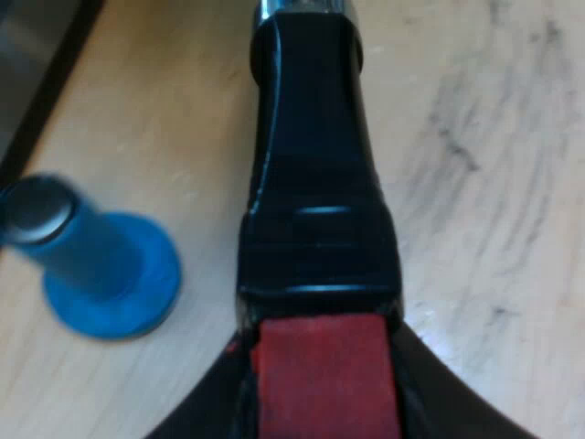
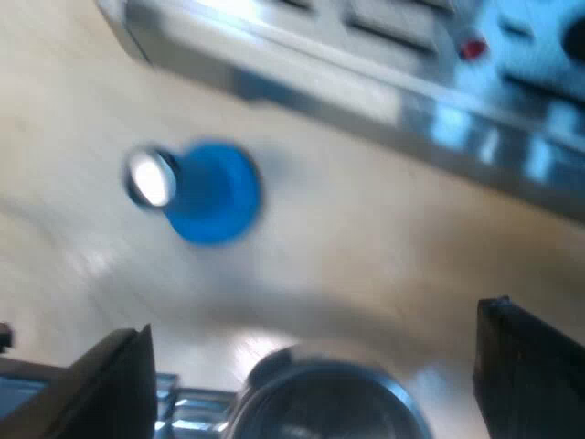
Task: Put the handle in the coffee machine
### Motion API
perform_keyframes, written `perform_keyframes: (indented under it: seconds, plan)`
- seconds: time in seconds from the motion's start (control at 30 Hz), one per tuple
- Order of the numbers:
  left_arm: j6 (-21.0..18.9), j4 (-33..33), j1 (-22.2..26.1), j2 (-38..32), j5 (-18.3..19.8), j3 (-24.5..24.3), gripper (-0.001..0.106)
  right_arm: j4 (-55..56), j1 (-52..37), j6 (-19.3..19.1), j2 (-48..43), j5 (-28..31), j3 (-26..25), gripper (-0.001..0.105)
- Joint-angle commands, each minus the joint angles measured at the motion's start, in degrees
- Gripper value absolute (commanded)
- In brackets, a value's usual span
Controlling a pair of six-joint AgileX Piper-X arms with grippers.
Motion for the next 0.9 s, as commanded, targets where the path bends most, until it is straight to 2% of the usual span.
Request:
perform_keyframes:
  seconds: [0.03,0.23,0.43,0.67,0.9]
  plan:
    - [0.14,-1.50,1.08,-0.75,2.04,-0.62,0.000,-2.27,0.11,-0.93,-0.71,-1.48,-1.02,0.071]
    - [0.14,-1.50,1.39,-0.75,2.04,-0.62,0.000,-3.18,2.05,-0.78,-1.04,-1.17,-2.37,0.071]
    - [0.14,-1.50,4.85,-0.75,2.04,-0.62,0.000,-3.60,6.38,-0.78,-3.69,9.31,-2.37,0.071]
    - [0.14,-0.54,8.42,-0.75,0.31,-1.49,0.000,-3.60,10.07,-0.78,-6.18,14.04,-2.37,0.071]
    - [-0.28,3.10,12.52,-0.75,0.45,-3.97,0.000,-3.60,15.81,-0.23,-6.75,22.47,-2.37,0.071]
